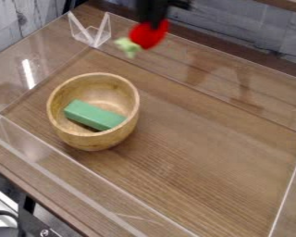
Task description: Move the red fruit to the left side of the table
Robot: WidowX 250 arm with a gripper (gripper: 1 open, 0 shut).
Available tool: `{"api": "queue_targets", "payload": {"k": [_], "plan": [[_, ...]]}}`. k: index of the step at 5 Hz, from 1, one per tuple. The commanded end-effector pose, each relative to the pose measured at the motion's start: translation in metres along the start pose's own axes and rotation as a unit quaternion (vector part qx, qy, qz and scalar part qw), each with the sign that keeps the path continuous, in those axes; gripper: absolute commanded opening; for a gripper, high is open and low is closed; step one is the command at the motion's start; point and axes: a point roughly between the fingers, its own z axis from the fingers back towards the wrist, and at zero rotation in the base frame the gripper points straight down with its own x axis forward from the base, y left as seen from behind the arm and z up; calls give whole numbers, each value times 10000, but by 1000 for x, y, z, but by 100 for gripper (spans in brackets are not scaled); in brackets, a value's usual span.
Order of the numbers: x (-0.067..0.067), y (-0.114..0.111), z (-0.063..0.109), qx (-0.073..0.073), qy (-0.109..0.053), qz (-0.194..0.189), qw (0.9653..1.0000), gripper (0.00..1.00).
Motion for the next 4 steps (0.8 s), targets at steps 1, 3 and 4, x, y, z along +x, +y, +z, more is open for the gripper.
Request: {"api": "queue_targets", "payload": {"k": [1,3,4], "plan": [[7,34,28,130,-435,224,9987,0],[6,85,14,388,-317,726,9961,0],[12,94,6,446,-253,923,9944,0]]}}
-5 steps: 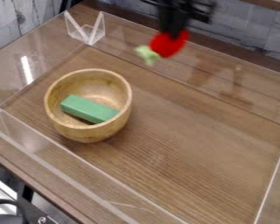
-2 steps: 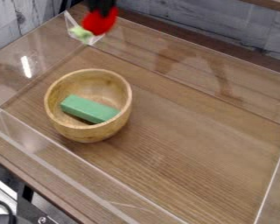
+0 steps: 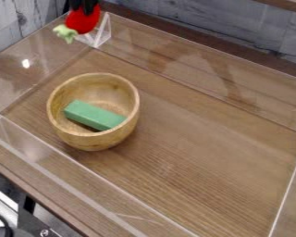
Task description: Move the red fruit to the left side of the table
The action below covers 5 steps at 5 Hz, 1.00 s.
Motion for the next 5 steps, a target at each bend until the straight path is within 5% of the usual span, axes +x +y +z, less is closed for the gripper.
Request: {"api": "queue_targets", "payload": {"k": [1,3,5], "plan": [[17,10,12,87,-290,169,9994,0],[27,26,-4,200,-192,459,9986,0],[23,47,-21,331,-58,797,9963,0]]}}
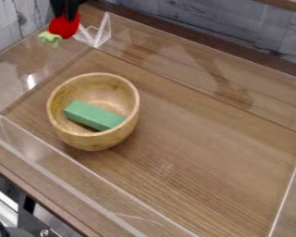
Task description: Move the red fruit to the left side of the table
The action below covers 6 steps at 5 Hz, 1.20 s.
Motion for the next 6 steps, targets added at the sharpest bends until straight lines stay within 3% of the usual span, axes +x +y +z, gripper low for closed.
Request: {"api": "queue_targets", "payload": {"k": [1,5,6], "plan": [[-1,8,4,106,-162,211,9996,0],[-16,6,-21,348,-94,323,9988,0],[-17,6,-20,386,-45,317,9987,100]]}}
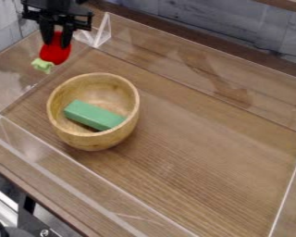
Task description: Move the red fruit to the left side of the table
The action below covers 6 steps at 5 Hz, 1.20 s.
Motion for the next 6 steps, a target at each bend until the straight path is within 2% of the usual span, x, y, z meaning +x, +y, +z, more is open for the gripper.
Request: {"api": "queue_targets", "payload": {"k": [1,4,6], "plan": [[8,2,14,38,-152,46,9999,100],[13,-22,32,-177,104,-201,9996,100],[16,-31,38,-252,325,-236,9989,100]]}}
